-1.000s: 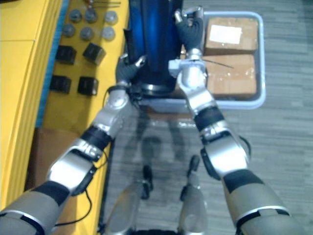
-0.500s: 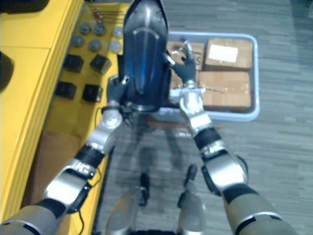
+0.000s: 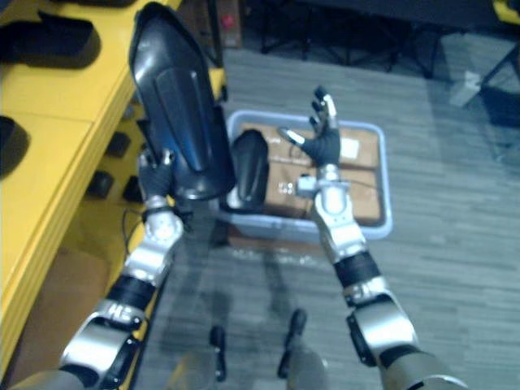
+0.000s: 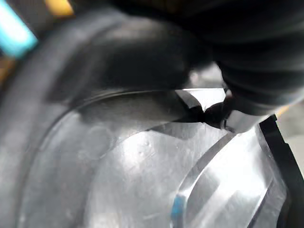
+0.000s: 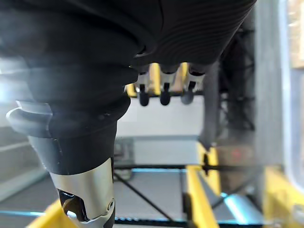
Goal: Walk over and take plastic housings, then place them on the shelf
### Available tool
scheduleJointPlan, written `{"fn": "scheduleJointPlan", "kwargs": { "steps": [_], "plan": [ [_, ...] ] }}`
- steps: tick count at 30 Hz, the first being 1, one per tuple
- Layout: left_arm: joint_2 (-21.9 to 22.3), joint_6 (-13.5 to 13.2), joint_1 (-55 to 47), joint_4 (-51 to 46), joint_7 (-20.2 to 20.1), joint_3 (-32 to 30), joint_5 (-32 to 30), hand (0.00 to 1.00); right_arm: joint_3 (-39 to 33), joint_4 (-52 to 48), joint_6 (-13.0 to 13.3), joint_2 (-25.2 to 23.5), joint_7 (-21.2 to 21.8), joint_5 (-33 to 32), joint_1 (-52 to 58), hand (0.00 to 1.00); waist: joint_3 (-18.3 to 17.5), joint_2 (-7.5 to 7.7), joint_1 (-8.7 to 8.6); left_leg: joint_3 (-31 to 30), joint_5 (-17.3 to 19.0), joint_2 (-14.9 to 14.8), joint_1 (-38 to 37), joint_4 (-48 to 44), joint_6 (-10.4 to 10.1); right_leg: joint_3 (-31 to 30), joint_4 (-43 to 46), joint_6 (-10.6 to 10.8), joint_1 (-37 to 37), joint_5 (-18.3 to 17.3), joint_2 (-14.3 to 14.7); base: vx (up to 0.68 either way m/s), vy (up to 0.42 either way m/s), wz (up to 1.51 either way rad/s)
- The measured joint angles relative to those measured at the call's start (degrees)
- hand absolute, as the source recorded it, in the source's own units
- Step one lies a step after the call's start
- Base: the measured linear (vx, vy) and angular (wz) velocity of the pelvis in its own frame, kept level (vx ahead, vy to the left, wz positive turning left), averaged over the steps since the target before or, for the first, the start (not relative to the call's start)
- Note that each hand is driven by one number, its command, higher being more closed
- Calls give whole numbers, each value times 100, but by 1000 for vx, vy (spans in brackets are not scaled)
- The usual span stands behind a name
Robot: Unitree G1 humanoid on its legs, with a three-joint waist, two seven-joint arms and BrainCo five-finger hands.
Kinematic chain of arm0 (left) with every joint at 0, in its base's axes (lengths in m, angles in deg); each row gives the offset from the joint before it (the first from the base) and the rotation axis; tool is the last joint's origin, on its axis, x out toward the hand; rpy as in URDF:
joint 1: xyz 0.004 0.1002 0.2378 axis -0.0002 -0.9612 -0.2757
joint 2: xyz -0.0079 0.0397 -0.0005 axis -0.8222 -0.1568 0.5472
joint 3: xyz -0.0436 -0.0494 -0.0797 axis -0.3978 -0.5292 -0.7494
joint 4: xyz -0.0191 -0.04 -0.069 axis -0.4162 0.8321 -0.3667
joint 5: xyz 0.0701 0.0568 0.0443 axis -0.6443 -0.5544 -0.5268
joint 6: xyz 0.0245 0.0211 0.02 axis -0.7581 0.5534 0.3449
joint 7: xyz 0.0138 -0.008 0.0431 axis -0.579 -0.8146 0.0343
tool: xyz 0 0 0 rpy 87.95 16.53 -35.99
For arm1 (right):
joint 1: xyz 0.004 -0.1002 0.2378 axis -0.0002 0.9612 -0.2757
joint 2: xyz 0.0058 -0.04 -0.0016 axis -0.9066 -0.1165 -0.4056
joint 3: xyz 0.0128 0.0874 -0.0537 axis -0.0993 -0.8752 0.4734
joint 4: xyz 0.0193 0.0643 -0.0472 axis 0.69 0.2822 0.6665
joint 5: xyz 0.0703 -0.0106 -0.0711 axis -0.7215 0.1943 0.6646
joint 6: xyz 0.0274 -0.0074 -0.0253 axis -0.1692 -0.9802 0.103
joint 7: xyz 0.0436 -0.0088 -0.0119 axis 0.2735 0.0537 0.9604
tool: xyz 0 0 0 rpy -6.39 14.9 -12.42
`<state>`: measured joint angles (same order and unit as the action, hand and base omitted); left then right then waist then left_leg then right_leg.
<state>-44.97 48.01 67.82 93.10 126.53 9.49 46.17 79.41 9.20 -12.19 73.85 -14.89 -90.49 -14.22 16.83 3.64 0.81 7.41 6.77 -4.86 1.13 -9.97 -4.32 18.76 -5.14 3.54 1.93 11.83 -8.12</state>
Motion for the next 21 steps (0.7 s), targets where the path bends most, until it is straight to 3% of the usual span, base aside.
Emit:
{"fn": "scheduleJointPlan", "kwargs": {
  "steps": [5, 12, 16, 21],
  "plan": [
    [10, -195, -246, -636, 223, -426, -246, 100, -364, -773, 3, 66, 105, -17, 714, 0, -343, 2, -2, 130, 0, 23, -128, 107, 2, -137, -6, 25, -3, 19, -15, 18, 16, -12],
    [302, -439, -1345, -1919, 145, -872, -191, 100, -848, -1539, 41, 89, 359, -3, 2067, 0, -659, -57, 10, 251, -3, 43, -226, 153, 4, -160, -6, 41, -11, -85, 3, -29, -9, -8],
    [665, -878, -2310, -2827, -201, -857, -101, 100, -1294, -1982, 314, -190, 321, -195, 3051, 0, -795, -195, -5, 263, -6, 14, -250, 184, -15, -158, -6, 17, -14, -146, 10, 0, 0, 0],
    [791, -1100, -3029, -3378, -609, -903, -39, 100, -1784, -2083, 487, -557, 268, -361, 3748, 0, -927, -298, -17, 279, -26, -15, -302, 289, -56, -152, -6, 5, -14, -186, 47, 10, -20, -1]
  ]
}}
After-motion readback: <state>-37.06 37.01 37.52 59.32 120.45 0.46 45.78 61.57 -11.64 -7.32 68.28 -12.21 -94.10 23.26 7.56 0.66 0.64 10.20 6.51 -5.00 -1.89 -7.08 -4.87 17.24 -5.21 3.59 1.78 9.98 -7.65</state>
